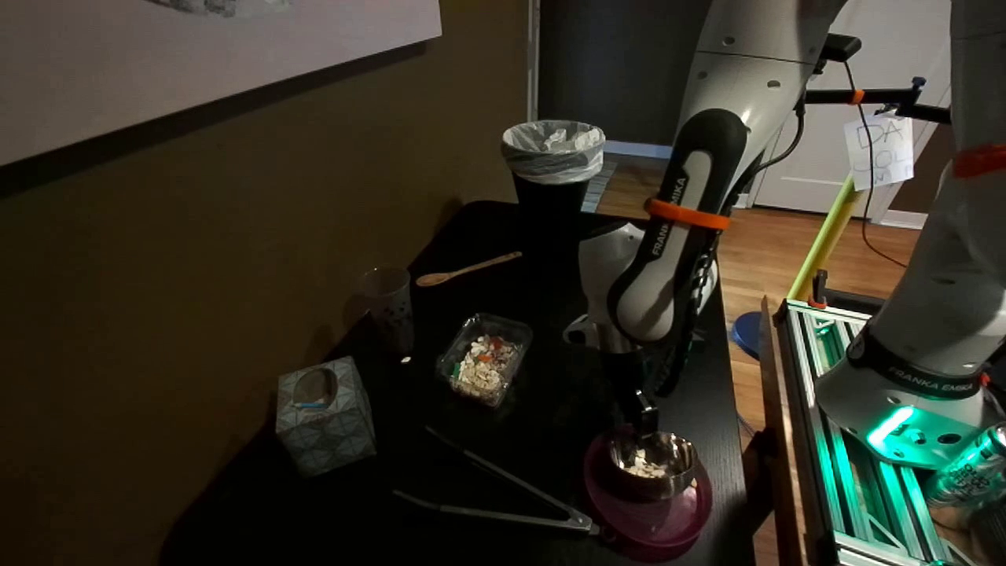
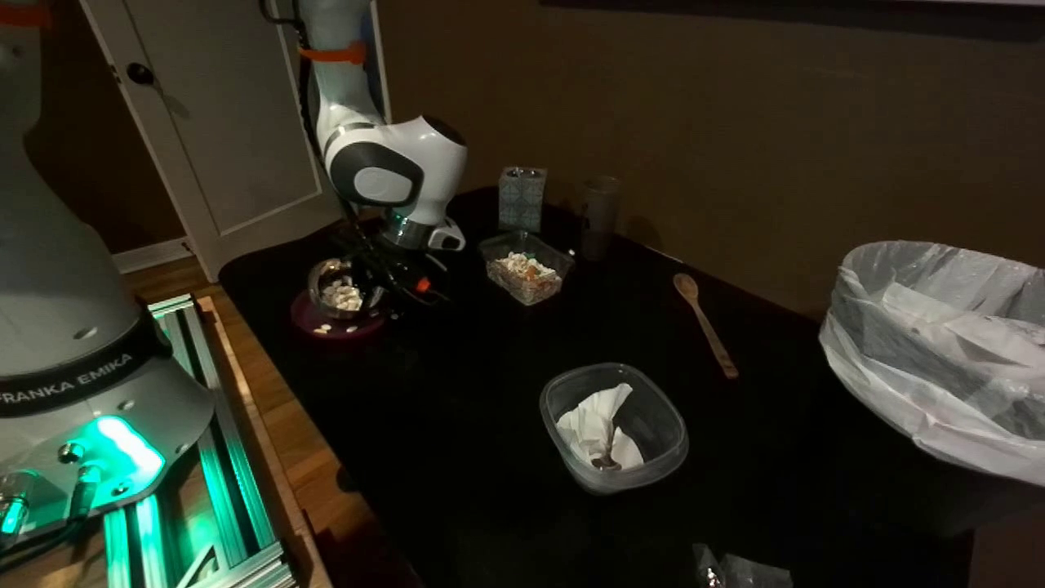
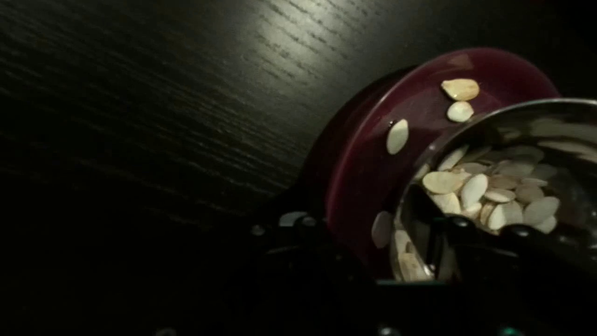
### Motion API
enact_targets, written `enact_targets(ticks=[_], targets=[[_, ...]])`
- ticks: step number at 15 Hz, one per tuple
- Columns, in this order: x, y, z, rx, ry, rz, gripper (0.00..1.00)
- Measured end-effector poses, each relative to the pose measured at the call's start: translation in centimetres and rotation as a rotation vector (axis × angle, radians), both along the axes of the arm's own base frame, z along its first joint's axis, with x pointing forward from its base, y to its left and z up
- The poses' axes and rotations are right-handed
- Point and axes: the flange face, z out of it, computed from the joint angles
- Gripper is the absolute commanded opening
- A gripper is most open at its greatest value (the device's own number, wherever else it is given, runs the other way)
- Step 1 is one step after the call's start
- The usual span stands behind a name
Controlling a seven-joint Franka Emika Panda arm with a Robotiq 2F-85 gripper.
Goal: Transfer the contents from the silver bowl into the left transparent bowl
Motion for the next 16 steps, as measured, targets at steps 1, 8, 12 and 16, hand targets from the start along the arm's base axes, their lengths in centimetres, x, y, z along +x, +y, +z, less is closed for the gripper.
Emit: enact_targets(ticks=[1,8,12,16], targets=[[0.0,0.1,0.0,0.001,-0.001,0.005,0.69],[0.1,0.6,0.2,0.001,-0.01,0.035,1.0],[-0.2,1.9,0.8,-0.009,-0.1,0.057,1.0],[-2.1,4.2,1.4,-0.015,-0.16,0.1,1.0]])
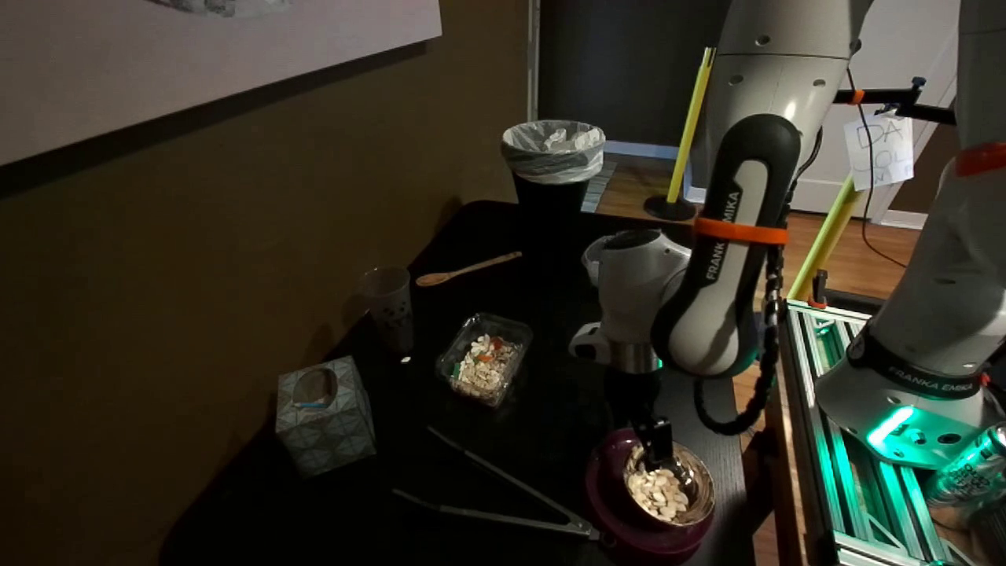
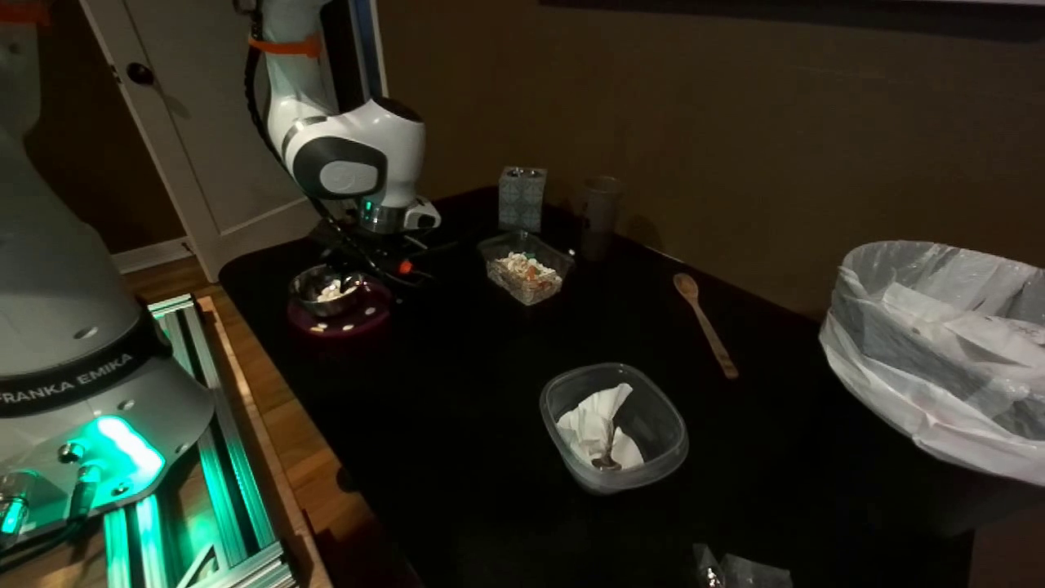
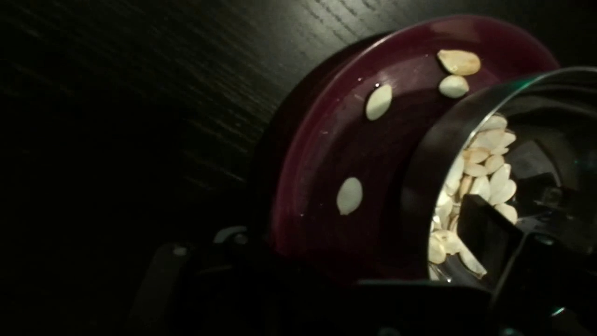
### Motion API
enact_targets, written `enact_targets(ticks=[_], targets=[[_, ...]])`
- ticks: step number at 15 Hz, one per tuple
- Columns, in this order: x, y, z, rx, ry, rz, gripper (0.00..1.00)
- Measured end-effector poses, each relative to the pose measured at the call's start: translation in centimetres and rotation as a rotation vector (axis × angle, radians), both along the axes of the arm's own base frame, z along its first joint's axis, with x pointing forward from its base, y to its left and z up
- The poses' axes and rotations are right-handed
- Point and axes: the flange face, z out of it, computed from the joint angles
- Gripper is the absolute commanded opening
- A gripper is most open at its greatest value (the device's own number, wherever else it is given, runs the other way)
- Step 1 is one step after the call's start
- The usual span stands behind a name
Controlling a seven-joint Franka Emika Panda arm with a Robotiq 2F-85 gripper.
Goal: Transfer the contents from the silver bowl into the left transparent bowl
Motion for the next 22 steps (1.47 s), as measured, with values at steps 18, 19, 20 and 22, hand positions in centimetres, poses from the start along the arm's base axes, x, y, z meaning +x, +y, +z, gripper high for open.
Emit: enact_targets(ticks=[18,19,20,22], targets=[[-0.7,2.0,1.5,-0.016,-0.117,0.006,0.01],[-0.6,1.9,1.5,-0.016,-0.116,0.0,0.0],[-0.6,1.9,1.5,-0.015,-0.115,-0.006,0.0],[-0.4,1.6,1.7,-0.013,-0.117,-0.027,0.01]])
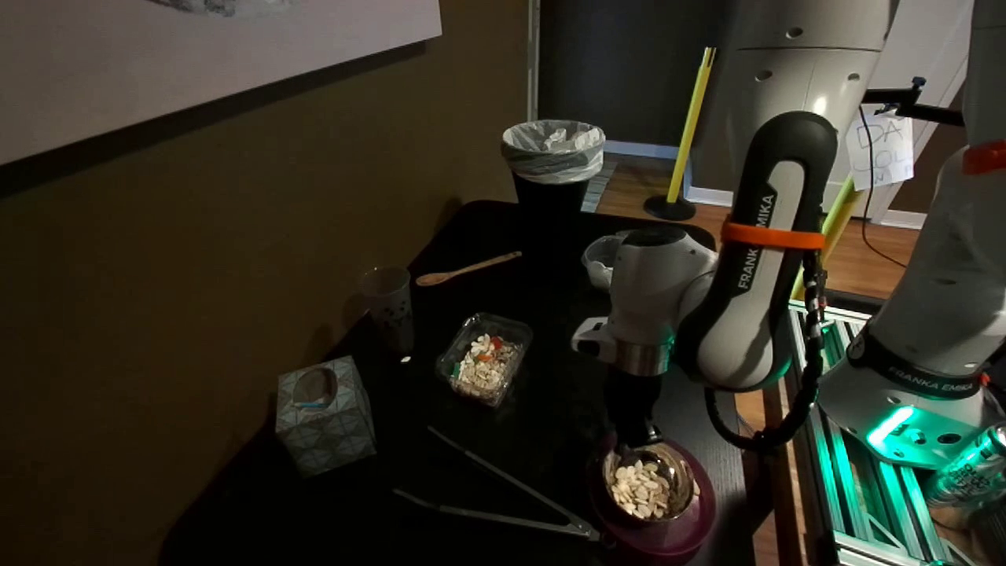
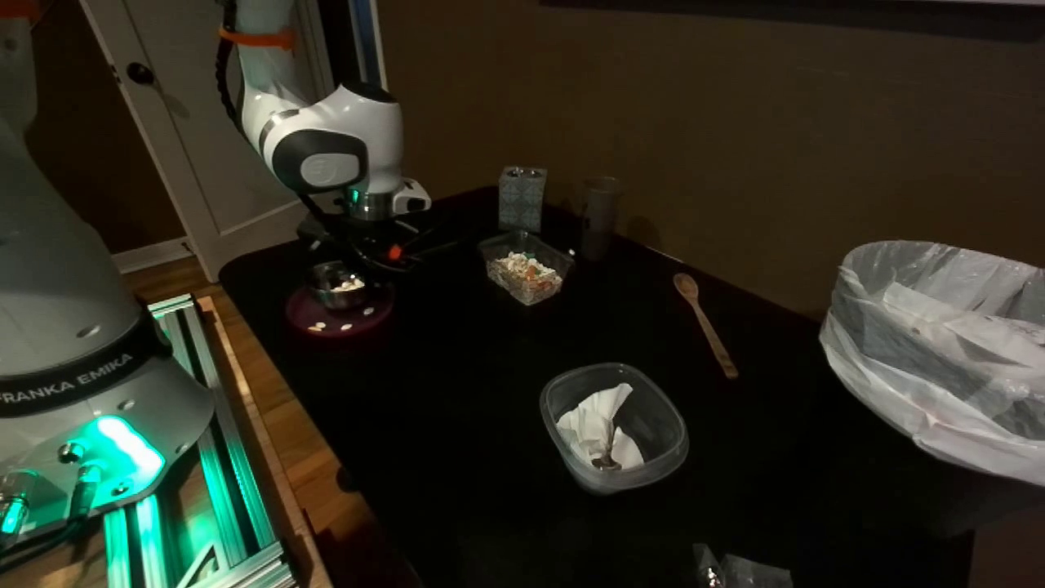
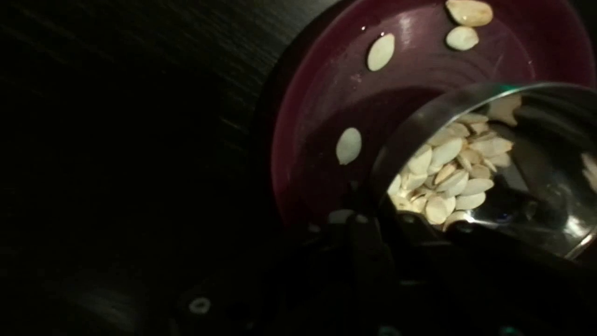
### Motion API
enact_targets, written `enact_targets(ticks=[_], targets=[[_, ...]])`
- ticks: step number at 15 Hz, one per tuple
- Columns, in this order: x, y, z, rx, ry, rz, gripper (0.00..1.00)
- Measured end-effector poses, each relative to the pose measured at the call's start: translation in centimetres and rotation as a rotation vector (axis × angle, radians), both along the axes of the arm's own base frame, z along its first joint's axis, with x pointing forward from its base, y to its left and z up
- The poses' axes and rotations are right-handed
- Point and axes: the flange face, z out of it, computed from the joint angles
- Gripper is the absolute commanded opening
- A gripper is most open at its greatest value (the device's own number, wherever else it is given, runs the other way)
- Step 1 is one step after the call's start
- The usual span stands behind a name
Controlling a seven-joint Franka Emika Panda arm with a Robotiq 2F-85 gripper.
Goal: Transfer the contents from the silver bowl into the left transparent bowl
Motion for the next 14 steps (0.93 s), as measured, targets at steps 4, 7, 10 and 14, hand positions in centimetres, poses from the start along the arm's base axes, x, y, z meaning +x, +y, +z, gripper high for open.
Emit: enact_targets(ticks=[4,7,10,14], targets=[[1.2,-1.4,0.9,-0.005,-0.047,-0.059,0.01],[2.2,-2.9,1.3,-0.019,-0.104,-0.112,0.01],[2.9,-4.2,2.0,0.004,-0.128,-0.212,0.01],[4.6,-7.5,3.7,0.041,-0.202,-0.385,0.04]])
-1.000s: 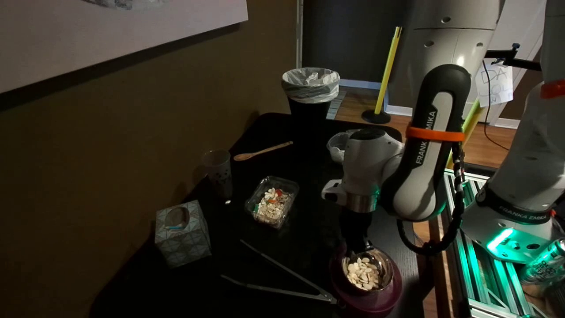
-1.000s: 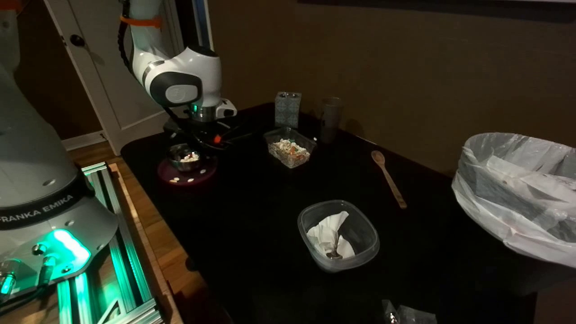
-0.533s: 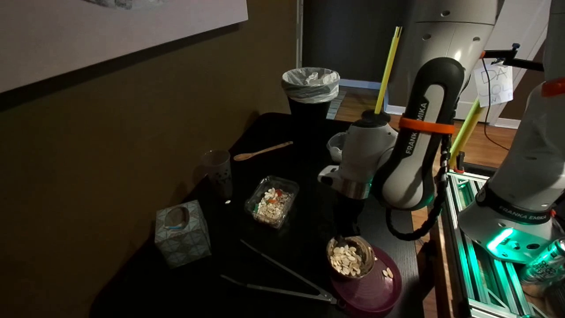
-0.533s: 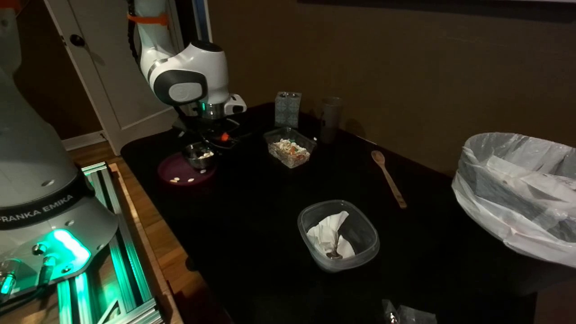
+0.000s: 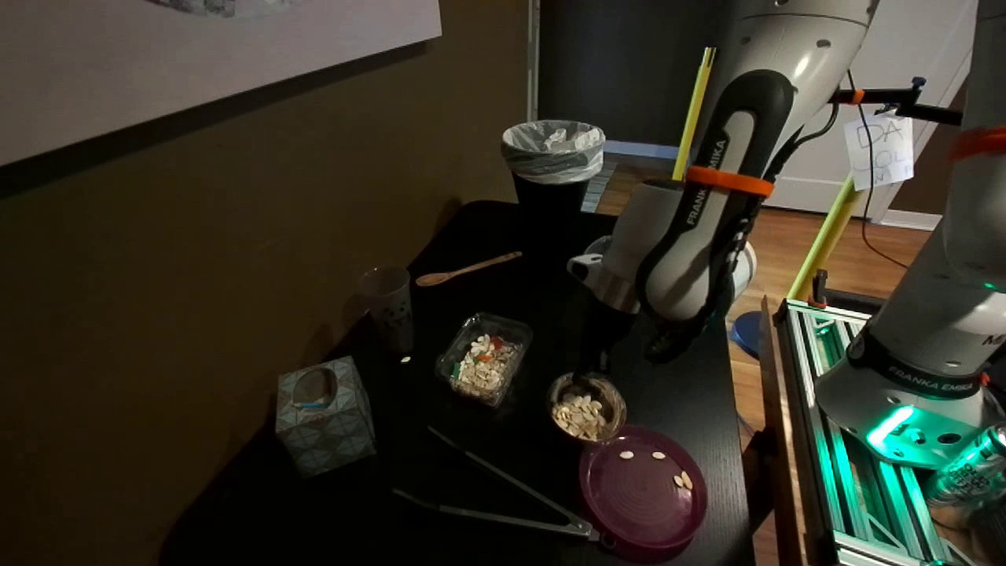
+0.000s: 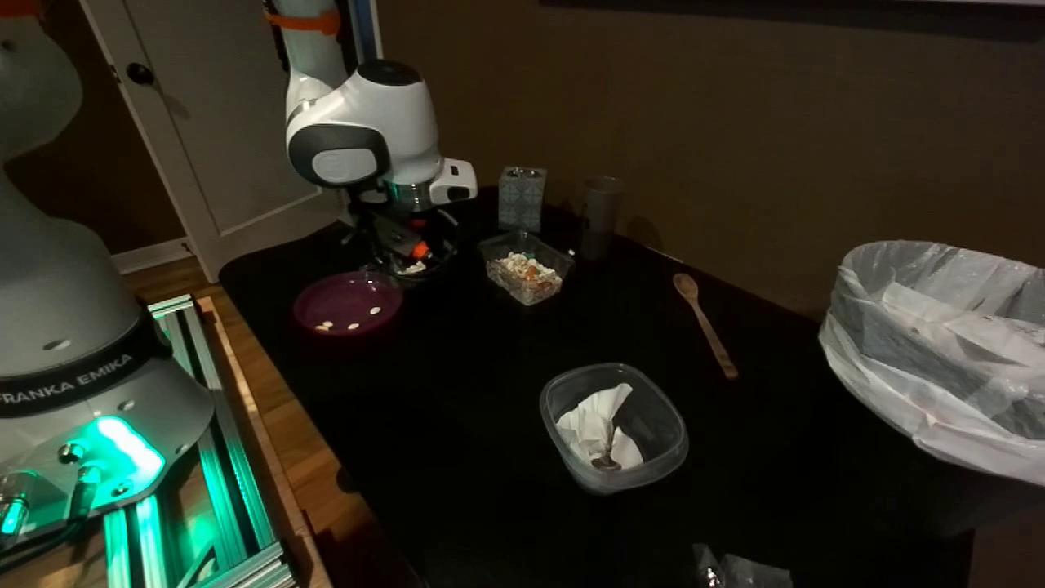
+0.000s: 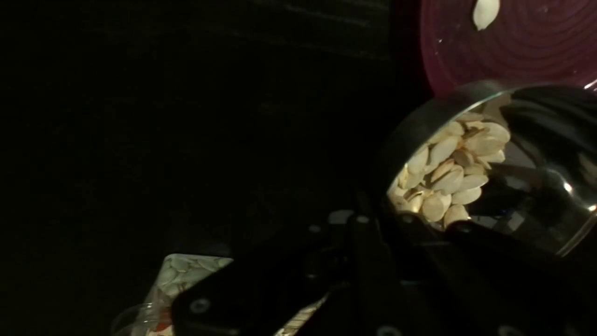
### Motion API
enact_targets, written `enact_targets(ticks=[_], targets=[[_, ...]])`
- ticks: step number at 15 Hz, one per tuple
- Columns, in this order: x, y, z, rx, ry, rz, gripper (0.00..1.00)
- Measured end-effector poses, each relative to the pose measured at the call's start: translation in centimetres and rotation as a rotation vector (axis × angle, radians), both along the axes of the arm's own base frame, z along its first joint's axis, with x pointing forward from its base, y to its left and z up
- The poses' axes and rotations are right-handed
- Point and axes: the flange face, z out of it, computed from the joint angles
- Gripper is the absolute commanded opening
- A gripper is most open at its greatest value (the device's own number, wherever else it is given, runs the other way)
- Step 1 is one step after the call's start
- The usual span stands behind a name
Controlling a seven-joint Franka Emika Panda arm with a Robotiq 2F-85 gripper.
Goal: Transfer the contents from the silver bowl into the left transparent bowl
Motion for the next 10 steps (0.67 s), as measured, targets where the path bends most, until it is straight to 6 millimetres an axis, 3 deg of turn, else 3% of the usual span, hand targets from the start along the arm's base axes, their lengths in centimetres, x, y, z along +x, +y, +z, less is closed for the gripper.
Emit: enact_targets(ticks=[2,5,10], targets=[[0.2,-1.1,0.0,0.007,0.001,-0.029,0.01],[0.5,-0.9,0.1,0.014,-0.009,-0.039,0.01],[4.1,-1.3,3.6,0.045,-0.179,-0.178,0.01]])
